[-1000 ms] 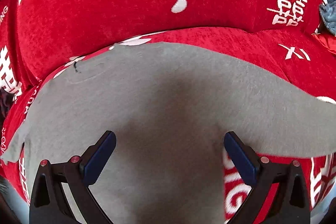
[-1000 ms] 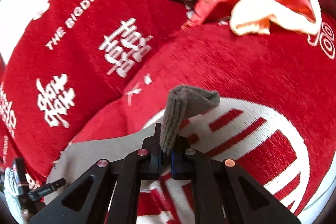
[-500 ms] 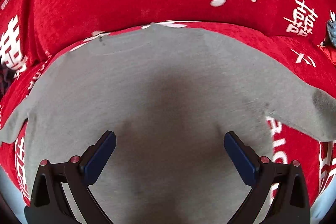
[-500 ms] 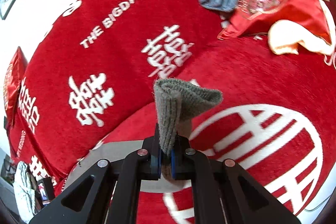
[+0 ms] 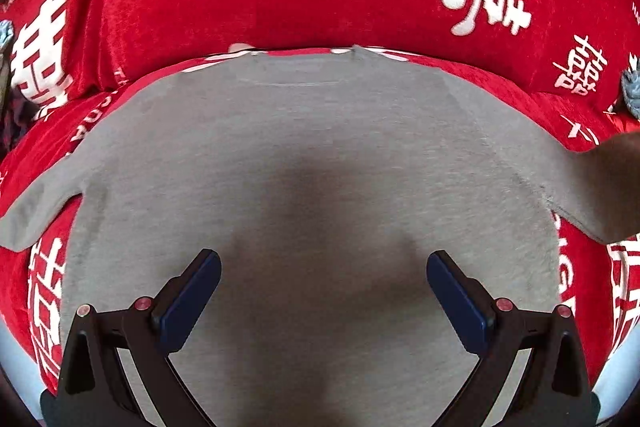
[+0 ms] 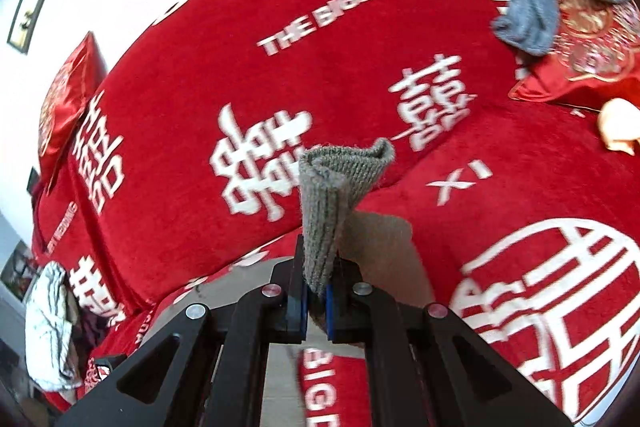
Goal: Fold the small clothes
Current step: 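Carry the held sleeve across the sweater body with the right tool, then lay the sleeve on the sweater body and open the right tool, then move the left tool to the other sleeve cuff, then grasp the other sleeve cuff with the left tool and lift, then carry the held sleeve across the sweater body toward the right tool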
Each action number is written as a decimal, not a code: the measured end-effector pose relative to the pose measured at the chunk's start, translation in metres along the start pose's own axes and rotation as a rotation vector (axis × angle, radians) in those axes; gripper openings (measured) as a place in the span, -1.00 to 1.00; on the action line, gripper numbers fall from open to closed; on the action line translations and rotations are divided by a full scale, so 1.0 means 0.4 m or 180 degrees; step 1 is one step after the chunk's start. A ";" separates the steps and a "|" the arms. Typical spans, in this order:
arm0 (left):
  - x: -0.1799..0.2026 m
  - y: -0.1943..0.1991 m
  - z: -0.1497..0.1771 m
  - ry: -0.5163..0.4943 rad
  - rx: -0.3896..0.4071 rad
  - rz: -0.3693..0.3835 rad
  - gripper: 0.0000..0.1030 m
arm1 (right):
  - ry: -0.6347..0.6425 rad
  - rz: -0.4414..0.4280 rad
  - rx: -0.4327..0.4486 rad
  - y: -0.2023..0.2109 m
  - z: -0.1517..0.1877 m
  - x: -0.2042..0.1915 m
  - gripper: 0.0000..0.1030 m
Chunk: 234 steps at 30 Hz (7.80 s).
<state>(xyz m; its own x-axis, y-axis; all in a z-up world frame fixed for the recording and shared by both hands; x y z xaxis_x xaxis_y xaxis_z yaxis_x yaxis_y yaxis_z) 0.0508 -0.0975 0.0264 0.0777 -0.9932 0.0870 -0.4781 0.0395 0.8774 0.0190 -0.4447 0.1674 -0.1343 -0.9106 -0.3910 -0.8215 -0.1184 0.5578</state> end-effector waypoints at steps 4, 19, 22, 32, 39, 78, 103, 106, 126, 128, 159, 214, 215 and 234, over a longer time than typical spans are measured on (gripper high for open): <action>-0.062 -0.002 0.007 0.0064 -0.0012 -0.0003 1.00 | 0.0172 -0.0054 -0.0068 -0.039 0.007 -0.108 -0.88; -0.233 -0.005 0.035 0.0238 -0.0058 -0.0020 1.00 | 0.0523 -0.0199 -0.0236 -0.129 0.031 -0.377 -0.88; -0.262 0.005 0.037 0.0270 -0.0036 0.0023 1.00 | 0.0610 -0.0199 -0.0256 -0.147 0.039 -0.431 -0.88; -0.371 0.028 0.029 0.0429 0.0000 0.0001 1.00 | 0.0715 -0.0301 -0.0424 -0.244 0.108 -0.586 -0.88; -0.448 0.027 0.037 0.0624 -0.0016 -0.0027 1.00 | 0.0882 -0.0448 -0.0618 -0.316 0.184 -0.697 -0.88; -0.500 0.085 0.051 0.0941 0.0061 0.0113 1.00 | 0.1585 0.0051 -0.1167 -0.401 0.304 -0.639 0.23; -0.238 -0.154 -0.138 0.0241 -0.0170 -0.0240 1.00 | 0.1655 0.0526 -0.1488 -0.519 0.356 -0.403 0.62; -0.237 -0.120 -0.126 0.0182 -0.0074 -0.0285 1.00 | 0.1618 0.0489 -0.1557 -0.483 0.347 -0.411 0.62; -0.329 0.086 0.259 -0.0008 0.0098 -0.0040 1.00 | 0.2144 0.0185 -0.1434 -0.028 0.643 -0.348 0.70; -0.333 0.097 0.288 -0.0014 0.0066 -0.0043 1.00 | 0.2215 0.0192 -0.1538 0.005 0.673 -0.339 0.73; -1.284 0.050 0.002 0.3254 0.0663 0.0324 0.78 | 0.2491 0.0098 -0.1785 -0.131 0.669 -0.574 0.74; -1.233 0.225 -0.100 0.2255 0.1507 -0.0174 -0.86 | 0.2751 -0.0400 -0.1958 -0.696 0.619 -1.188 0.74; -1.217 0.238 -0.115 0.2166 0.1539 -0.0229 -0.86 | 0.2674 -0.0472 -0.1932 -0.681 0.607 -1.183 0.73; -0.737 0.132 -0.314 0.1135 0.0923 -0.0469 -0.86 | 0.2193 0.0010 -0.1445 -0.370 0.465 -0.638 0.72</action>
<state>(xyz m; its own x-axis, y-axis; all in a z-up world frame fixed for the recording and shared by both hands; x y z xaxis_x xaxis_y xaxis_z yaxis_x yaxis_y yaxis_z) 0.1127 0.2114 0.1063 0.4338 -0.8843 0.1726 -0.6598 -0.1813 0.7292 0.0719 -0.1209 0.0483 0.3551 -0.9326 0.0653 -0.4979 -0.1295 0.8575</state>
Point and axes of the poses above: each gripper's, at about its wrist camera, not at the fingertips, and y roughly against the way its jaws point, x to its right, z to its underside, the point moved 1 cm from there along -y, roughly the way its jaws point, and after that the axes turned 8 degrees about y, right-handed, at the moved point
